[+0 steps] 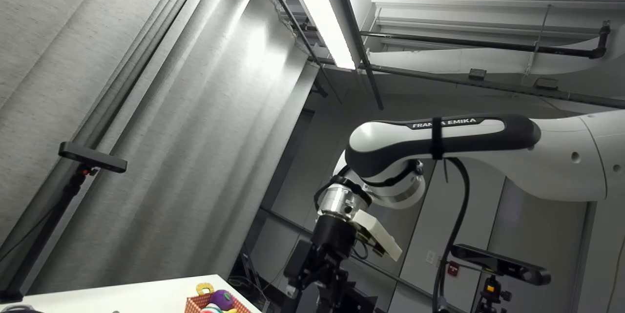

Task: Pour the contents in the bowl into the blue cup

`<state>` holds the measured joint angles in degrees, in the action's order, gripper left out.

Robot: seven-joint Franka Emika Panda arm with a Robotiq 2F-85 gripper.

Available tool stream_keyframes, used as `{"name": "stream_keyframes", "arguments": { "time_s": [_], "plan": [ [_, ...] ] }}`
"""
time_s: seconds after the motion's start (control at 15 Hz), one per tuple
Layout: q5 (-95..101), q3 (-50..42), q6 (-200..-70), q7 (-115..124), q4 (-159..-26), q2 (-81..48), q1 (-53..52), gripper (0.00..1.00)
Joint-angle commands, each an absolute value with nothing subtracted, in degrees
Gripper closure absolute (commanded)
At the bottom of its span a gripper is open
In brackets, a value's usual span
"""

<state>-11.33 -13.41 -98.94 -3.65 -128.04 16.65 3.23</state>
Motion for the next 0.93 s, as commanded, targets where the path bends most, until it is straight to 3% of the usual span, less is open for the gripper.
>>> {"name": "stream_keyframes", "arguments": {
  "time_s": [0.0,0.87],
  "plan": [
    [-11.71,-11.92,-98.74,-4.04,-127.91,16.49,4.9,0.0],
    [-11.9,-11.6,-101.35,-4.54,-125.87,13.55,5.12,0.0]
  ]
}}
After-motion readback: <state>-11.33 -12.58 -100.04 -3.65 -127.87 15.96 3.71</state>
